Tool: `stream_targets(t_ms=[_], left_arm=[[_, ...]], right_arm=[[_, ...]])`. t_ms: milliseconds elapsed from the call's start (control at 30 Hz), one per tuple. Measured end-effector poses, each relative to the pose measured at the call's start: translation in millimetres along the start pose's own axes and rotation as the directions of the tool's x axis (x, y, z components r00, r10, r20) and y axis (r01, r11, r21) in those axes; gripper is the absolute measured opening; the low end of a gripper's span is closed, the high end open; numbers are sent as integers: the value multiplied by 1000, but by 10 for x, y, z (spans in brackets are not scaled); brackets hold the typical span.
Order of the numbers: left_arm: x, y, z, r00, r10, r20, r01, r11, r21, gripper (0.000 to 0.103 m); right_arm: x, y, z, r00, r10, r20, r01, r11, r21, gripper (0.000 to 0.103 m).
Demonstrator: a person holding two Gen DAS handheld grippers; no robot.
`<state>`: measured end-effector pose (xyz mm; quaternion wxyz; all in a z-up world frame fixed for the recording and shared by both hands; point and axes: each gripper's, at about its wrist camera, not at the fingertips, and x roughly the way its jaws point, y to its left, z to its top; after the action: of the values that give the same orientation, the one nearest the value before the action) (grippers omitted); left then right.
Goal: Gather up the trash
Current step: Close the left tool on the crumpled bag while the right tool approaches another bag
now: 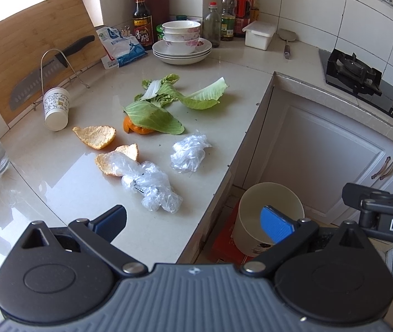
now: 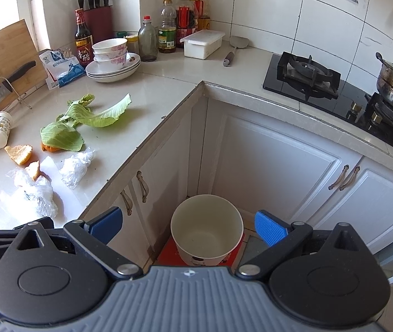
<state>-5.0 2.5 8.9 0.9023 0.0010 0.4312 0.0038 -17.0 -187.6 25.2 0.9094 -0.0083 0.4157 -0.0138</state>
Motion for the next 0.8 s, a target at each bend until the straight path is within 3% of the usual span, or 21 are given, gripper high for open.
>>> stream_targets(t_ms=[400,800], left_arm=[[-14,-8,-8,1000,-12,22,13,998,-64,102],[-72,-92,-19,991,117,63,-111,990,-92,102]], right_arm=[[10,-95,72,994,91,59,-88,994,-60,103],[89,-312,180,964,229,137,-197,958,-210,103]])
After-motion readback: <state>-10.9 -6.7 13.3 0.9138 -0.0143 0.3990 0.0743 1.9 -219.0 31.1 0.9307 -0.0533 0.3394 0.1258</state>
